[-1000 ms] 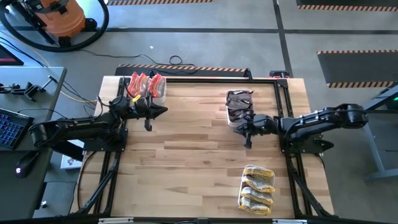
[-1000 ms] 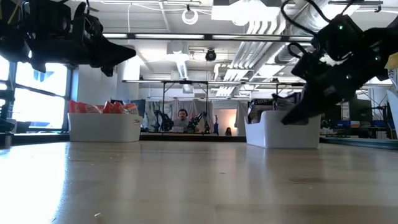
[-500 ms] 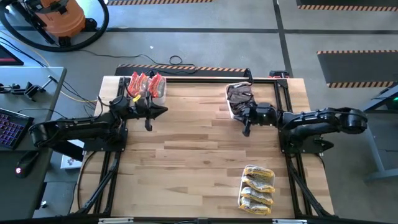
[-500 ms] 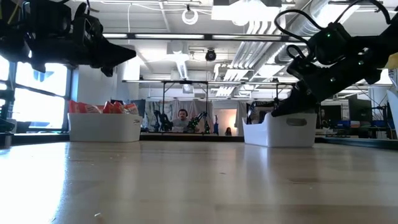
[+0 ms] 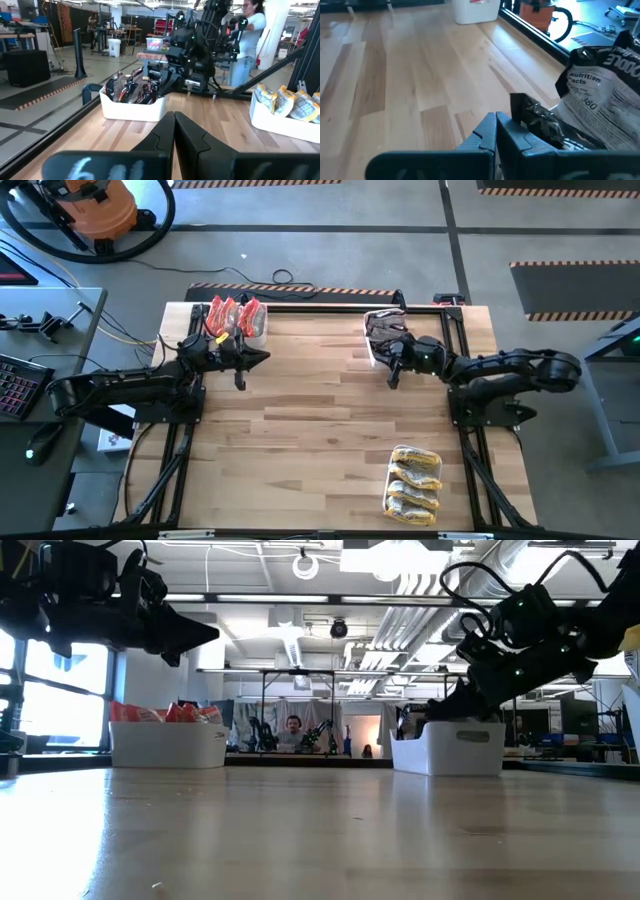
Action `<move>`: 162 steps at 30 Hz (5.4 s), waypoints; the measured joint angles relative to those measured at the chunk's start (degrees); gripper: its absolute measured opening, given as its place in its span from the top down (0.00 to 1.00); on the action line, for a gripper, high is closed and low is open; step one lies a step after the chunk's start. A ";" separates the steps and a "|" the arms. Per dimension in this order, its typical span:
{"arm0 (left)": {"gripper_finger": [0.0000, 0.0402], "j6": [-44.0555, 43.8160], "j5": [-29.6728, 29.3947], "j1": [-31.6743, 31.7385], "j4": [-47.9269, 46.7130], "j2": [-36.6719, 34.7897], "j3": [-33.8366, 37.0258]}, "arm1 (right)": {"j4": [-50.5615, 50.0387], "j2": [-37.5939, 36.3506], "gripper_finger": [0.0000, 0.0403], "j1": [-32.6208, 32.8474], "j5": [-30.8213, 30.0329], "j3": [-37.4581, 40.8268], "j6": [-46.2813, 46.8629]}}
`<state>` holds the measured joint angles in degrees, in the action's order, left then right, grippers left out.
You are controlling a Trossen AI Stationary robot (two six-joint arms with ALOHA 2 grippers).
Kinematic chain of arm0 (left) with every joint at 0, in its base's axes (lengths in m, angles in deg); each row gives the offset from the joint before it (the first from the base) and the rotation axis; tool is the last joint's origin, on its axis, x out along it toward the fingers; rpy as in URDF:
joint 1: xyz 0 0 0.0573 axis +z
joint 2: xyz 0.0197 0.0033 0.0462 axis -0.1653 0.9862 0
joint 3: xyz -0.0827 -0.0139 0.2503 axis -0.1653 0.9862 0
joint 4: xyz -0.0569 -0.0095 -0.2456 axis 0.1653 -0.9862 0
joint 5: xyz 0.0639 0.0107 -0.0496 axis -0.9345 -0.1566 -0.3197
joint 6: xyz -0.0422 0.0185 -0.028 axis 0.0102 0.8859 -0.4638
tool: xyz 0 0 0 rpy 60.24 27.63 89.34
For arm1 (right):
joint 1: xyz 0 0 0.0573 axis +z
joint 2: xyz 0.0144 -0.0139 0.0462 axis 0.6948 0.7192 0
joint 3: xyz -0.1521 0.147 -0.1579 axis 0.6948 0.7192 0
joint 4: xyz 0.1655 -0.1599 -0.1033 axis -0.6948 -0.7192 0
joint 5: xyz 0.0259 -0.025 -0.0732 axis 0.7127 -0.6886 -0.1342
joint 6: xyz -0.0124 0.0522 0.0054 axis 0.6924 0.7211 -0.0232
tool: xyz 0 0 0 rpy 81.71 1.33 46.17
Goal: Sort Maruchan noodles
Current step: Adjust the top right white bin, then return to Home Position
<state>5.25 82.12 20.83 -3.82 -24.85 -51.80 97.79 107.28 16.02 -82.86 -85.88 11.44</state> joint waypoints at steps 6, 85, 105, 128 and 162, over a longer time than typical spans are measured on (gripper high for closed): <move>0.99 -0.44 0.00 0.00 0.07 -0.06 0.01 | 7.97 3.69 1.00 -0.93 4.08 0.00 -0.48; 0.99 -1.45 0.52 -0.02 -21.64 -33.21 5.60 | -24.43 -63.05 1.00 3.70 14.13 10.39 2.16; 0.99 -0.91 -4.87 0.00 -37.42 -46.42 5.58 | -34.56 -70.28 1.00 0.23 2.36 10.61 4.22; 0.99 0.55 -8.00 0.00 -38.97 -45.79 5.58 | -36.22 -70.23 1.00 0.25 0.27 10.65 4.22; 0.99 0.55 -7.98 0.00 -38.97 -45.79 5.58 | -36.20 -70.23 1.00 0.25 0.37 10.69 4.13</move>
<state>5.80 74.14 20.83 -42.79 -70.64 -46.22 61.59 37.04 16.27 -82.48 -75.18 15.57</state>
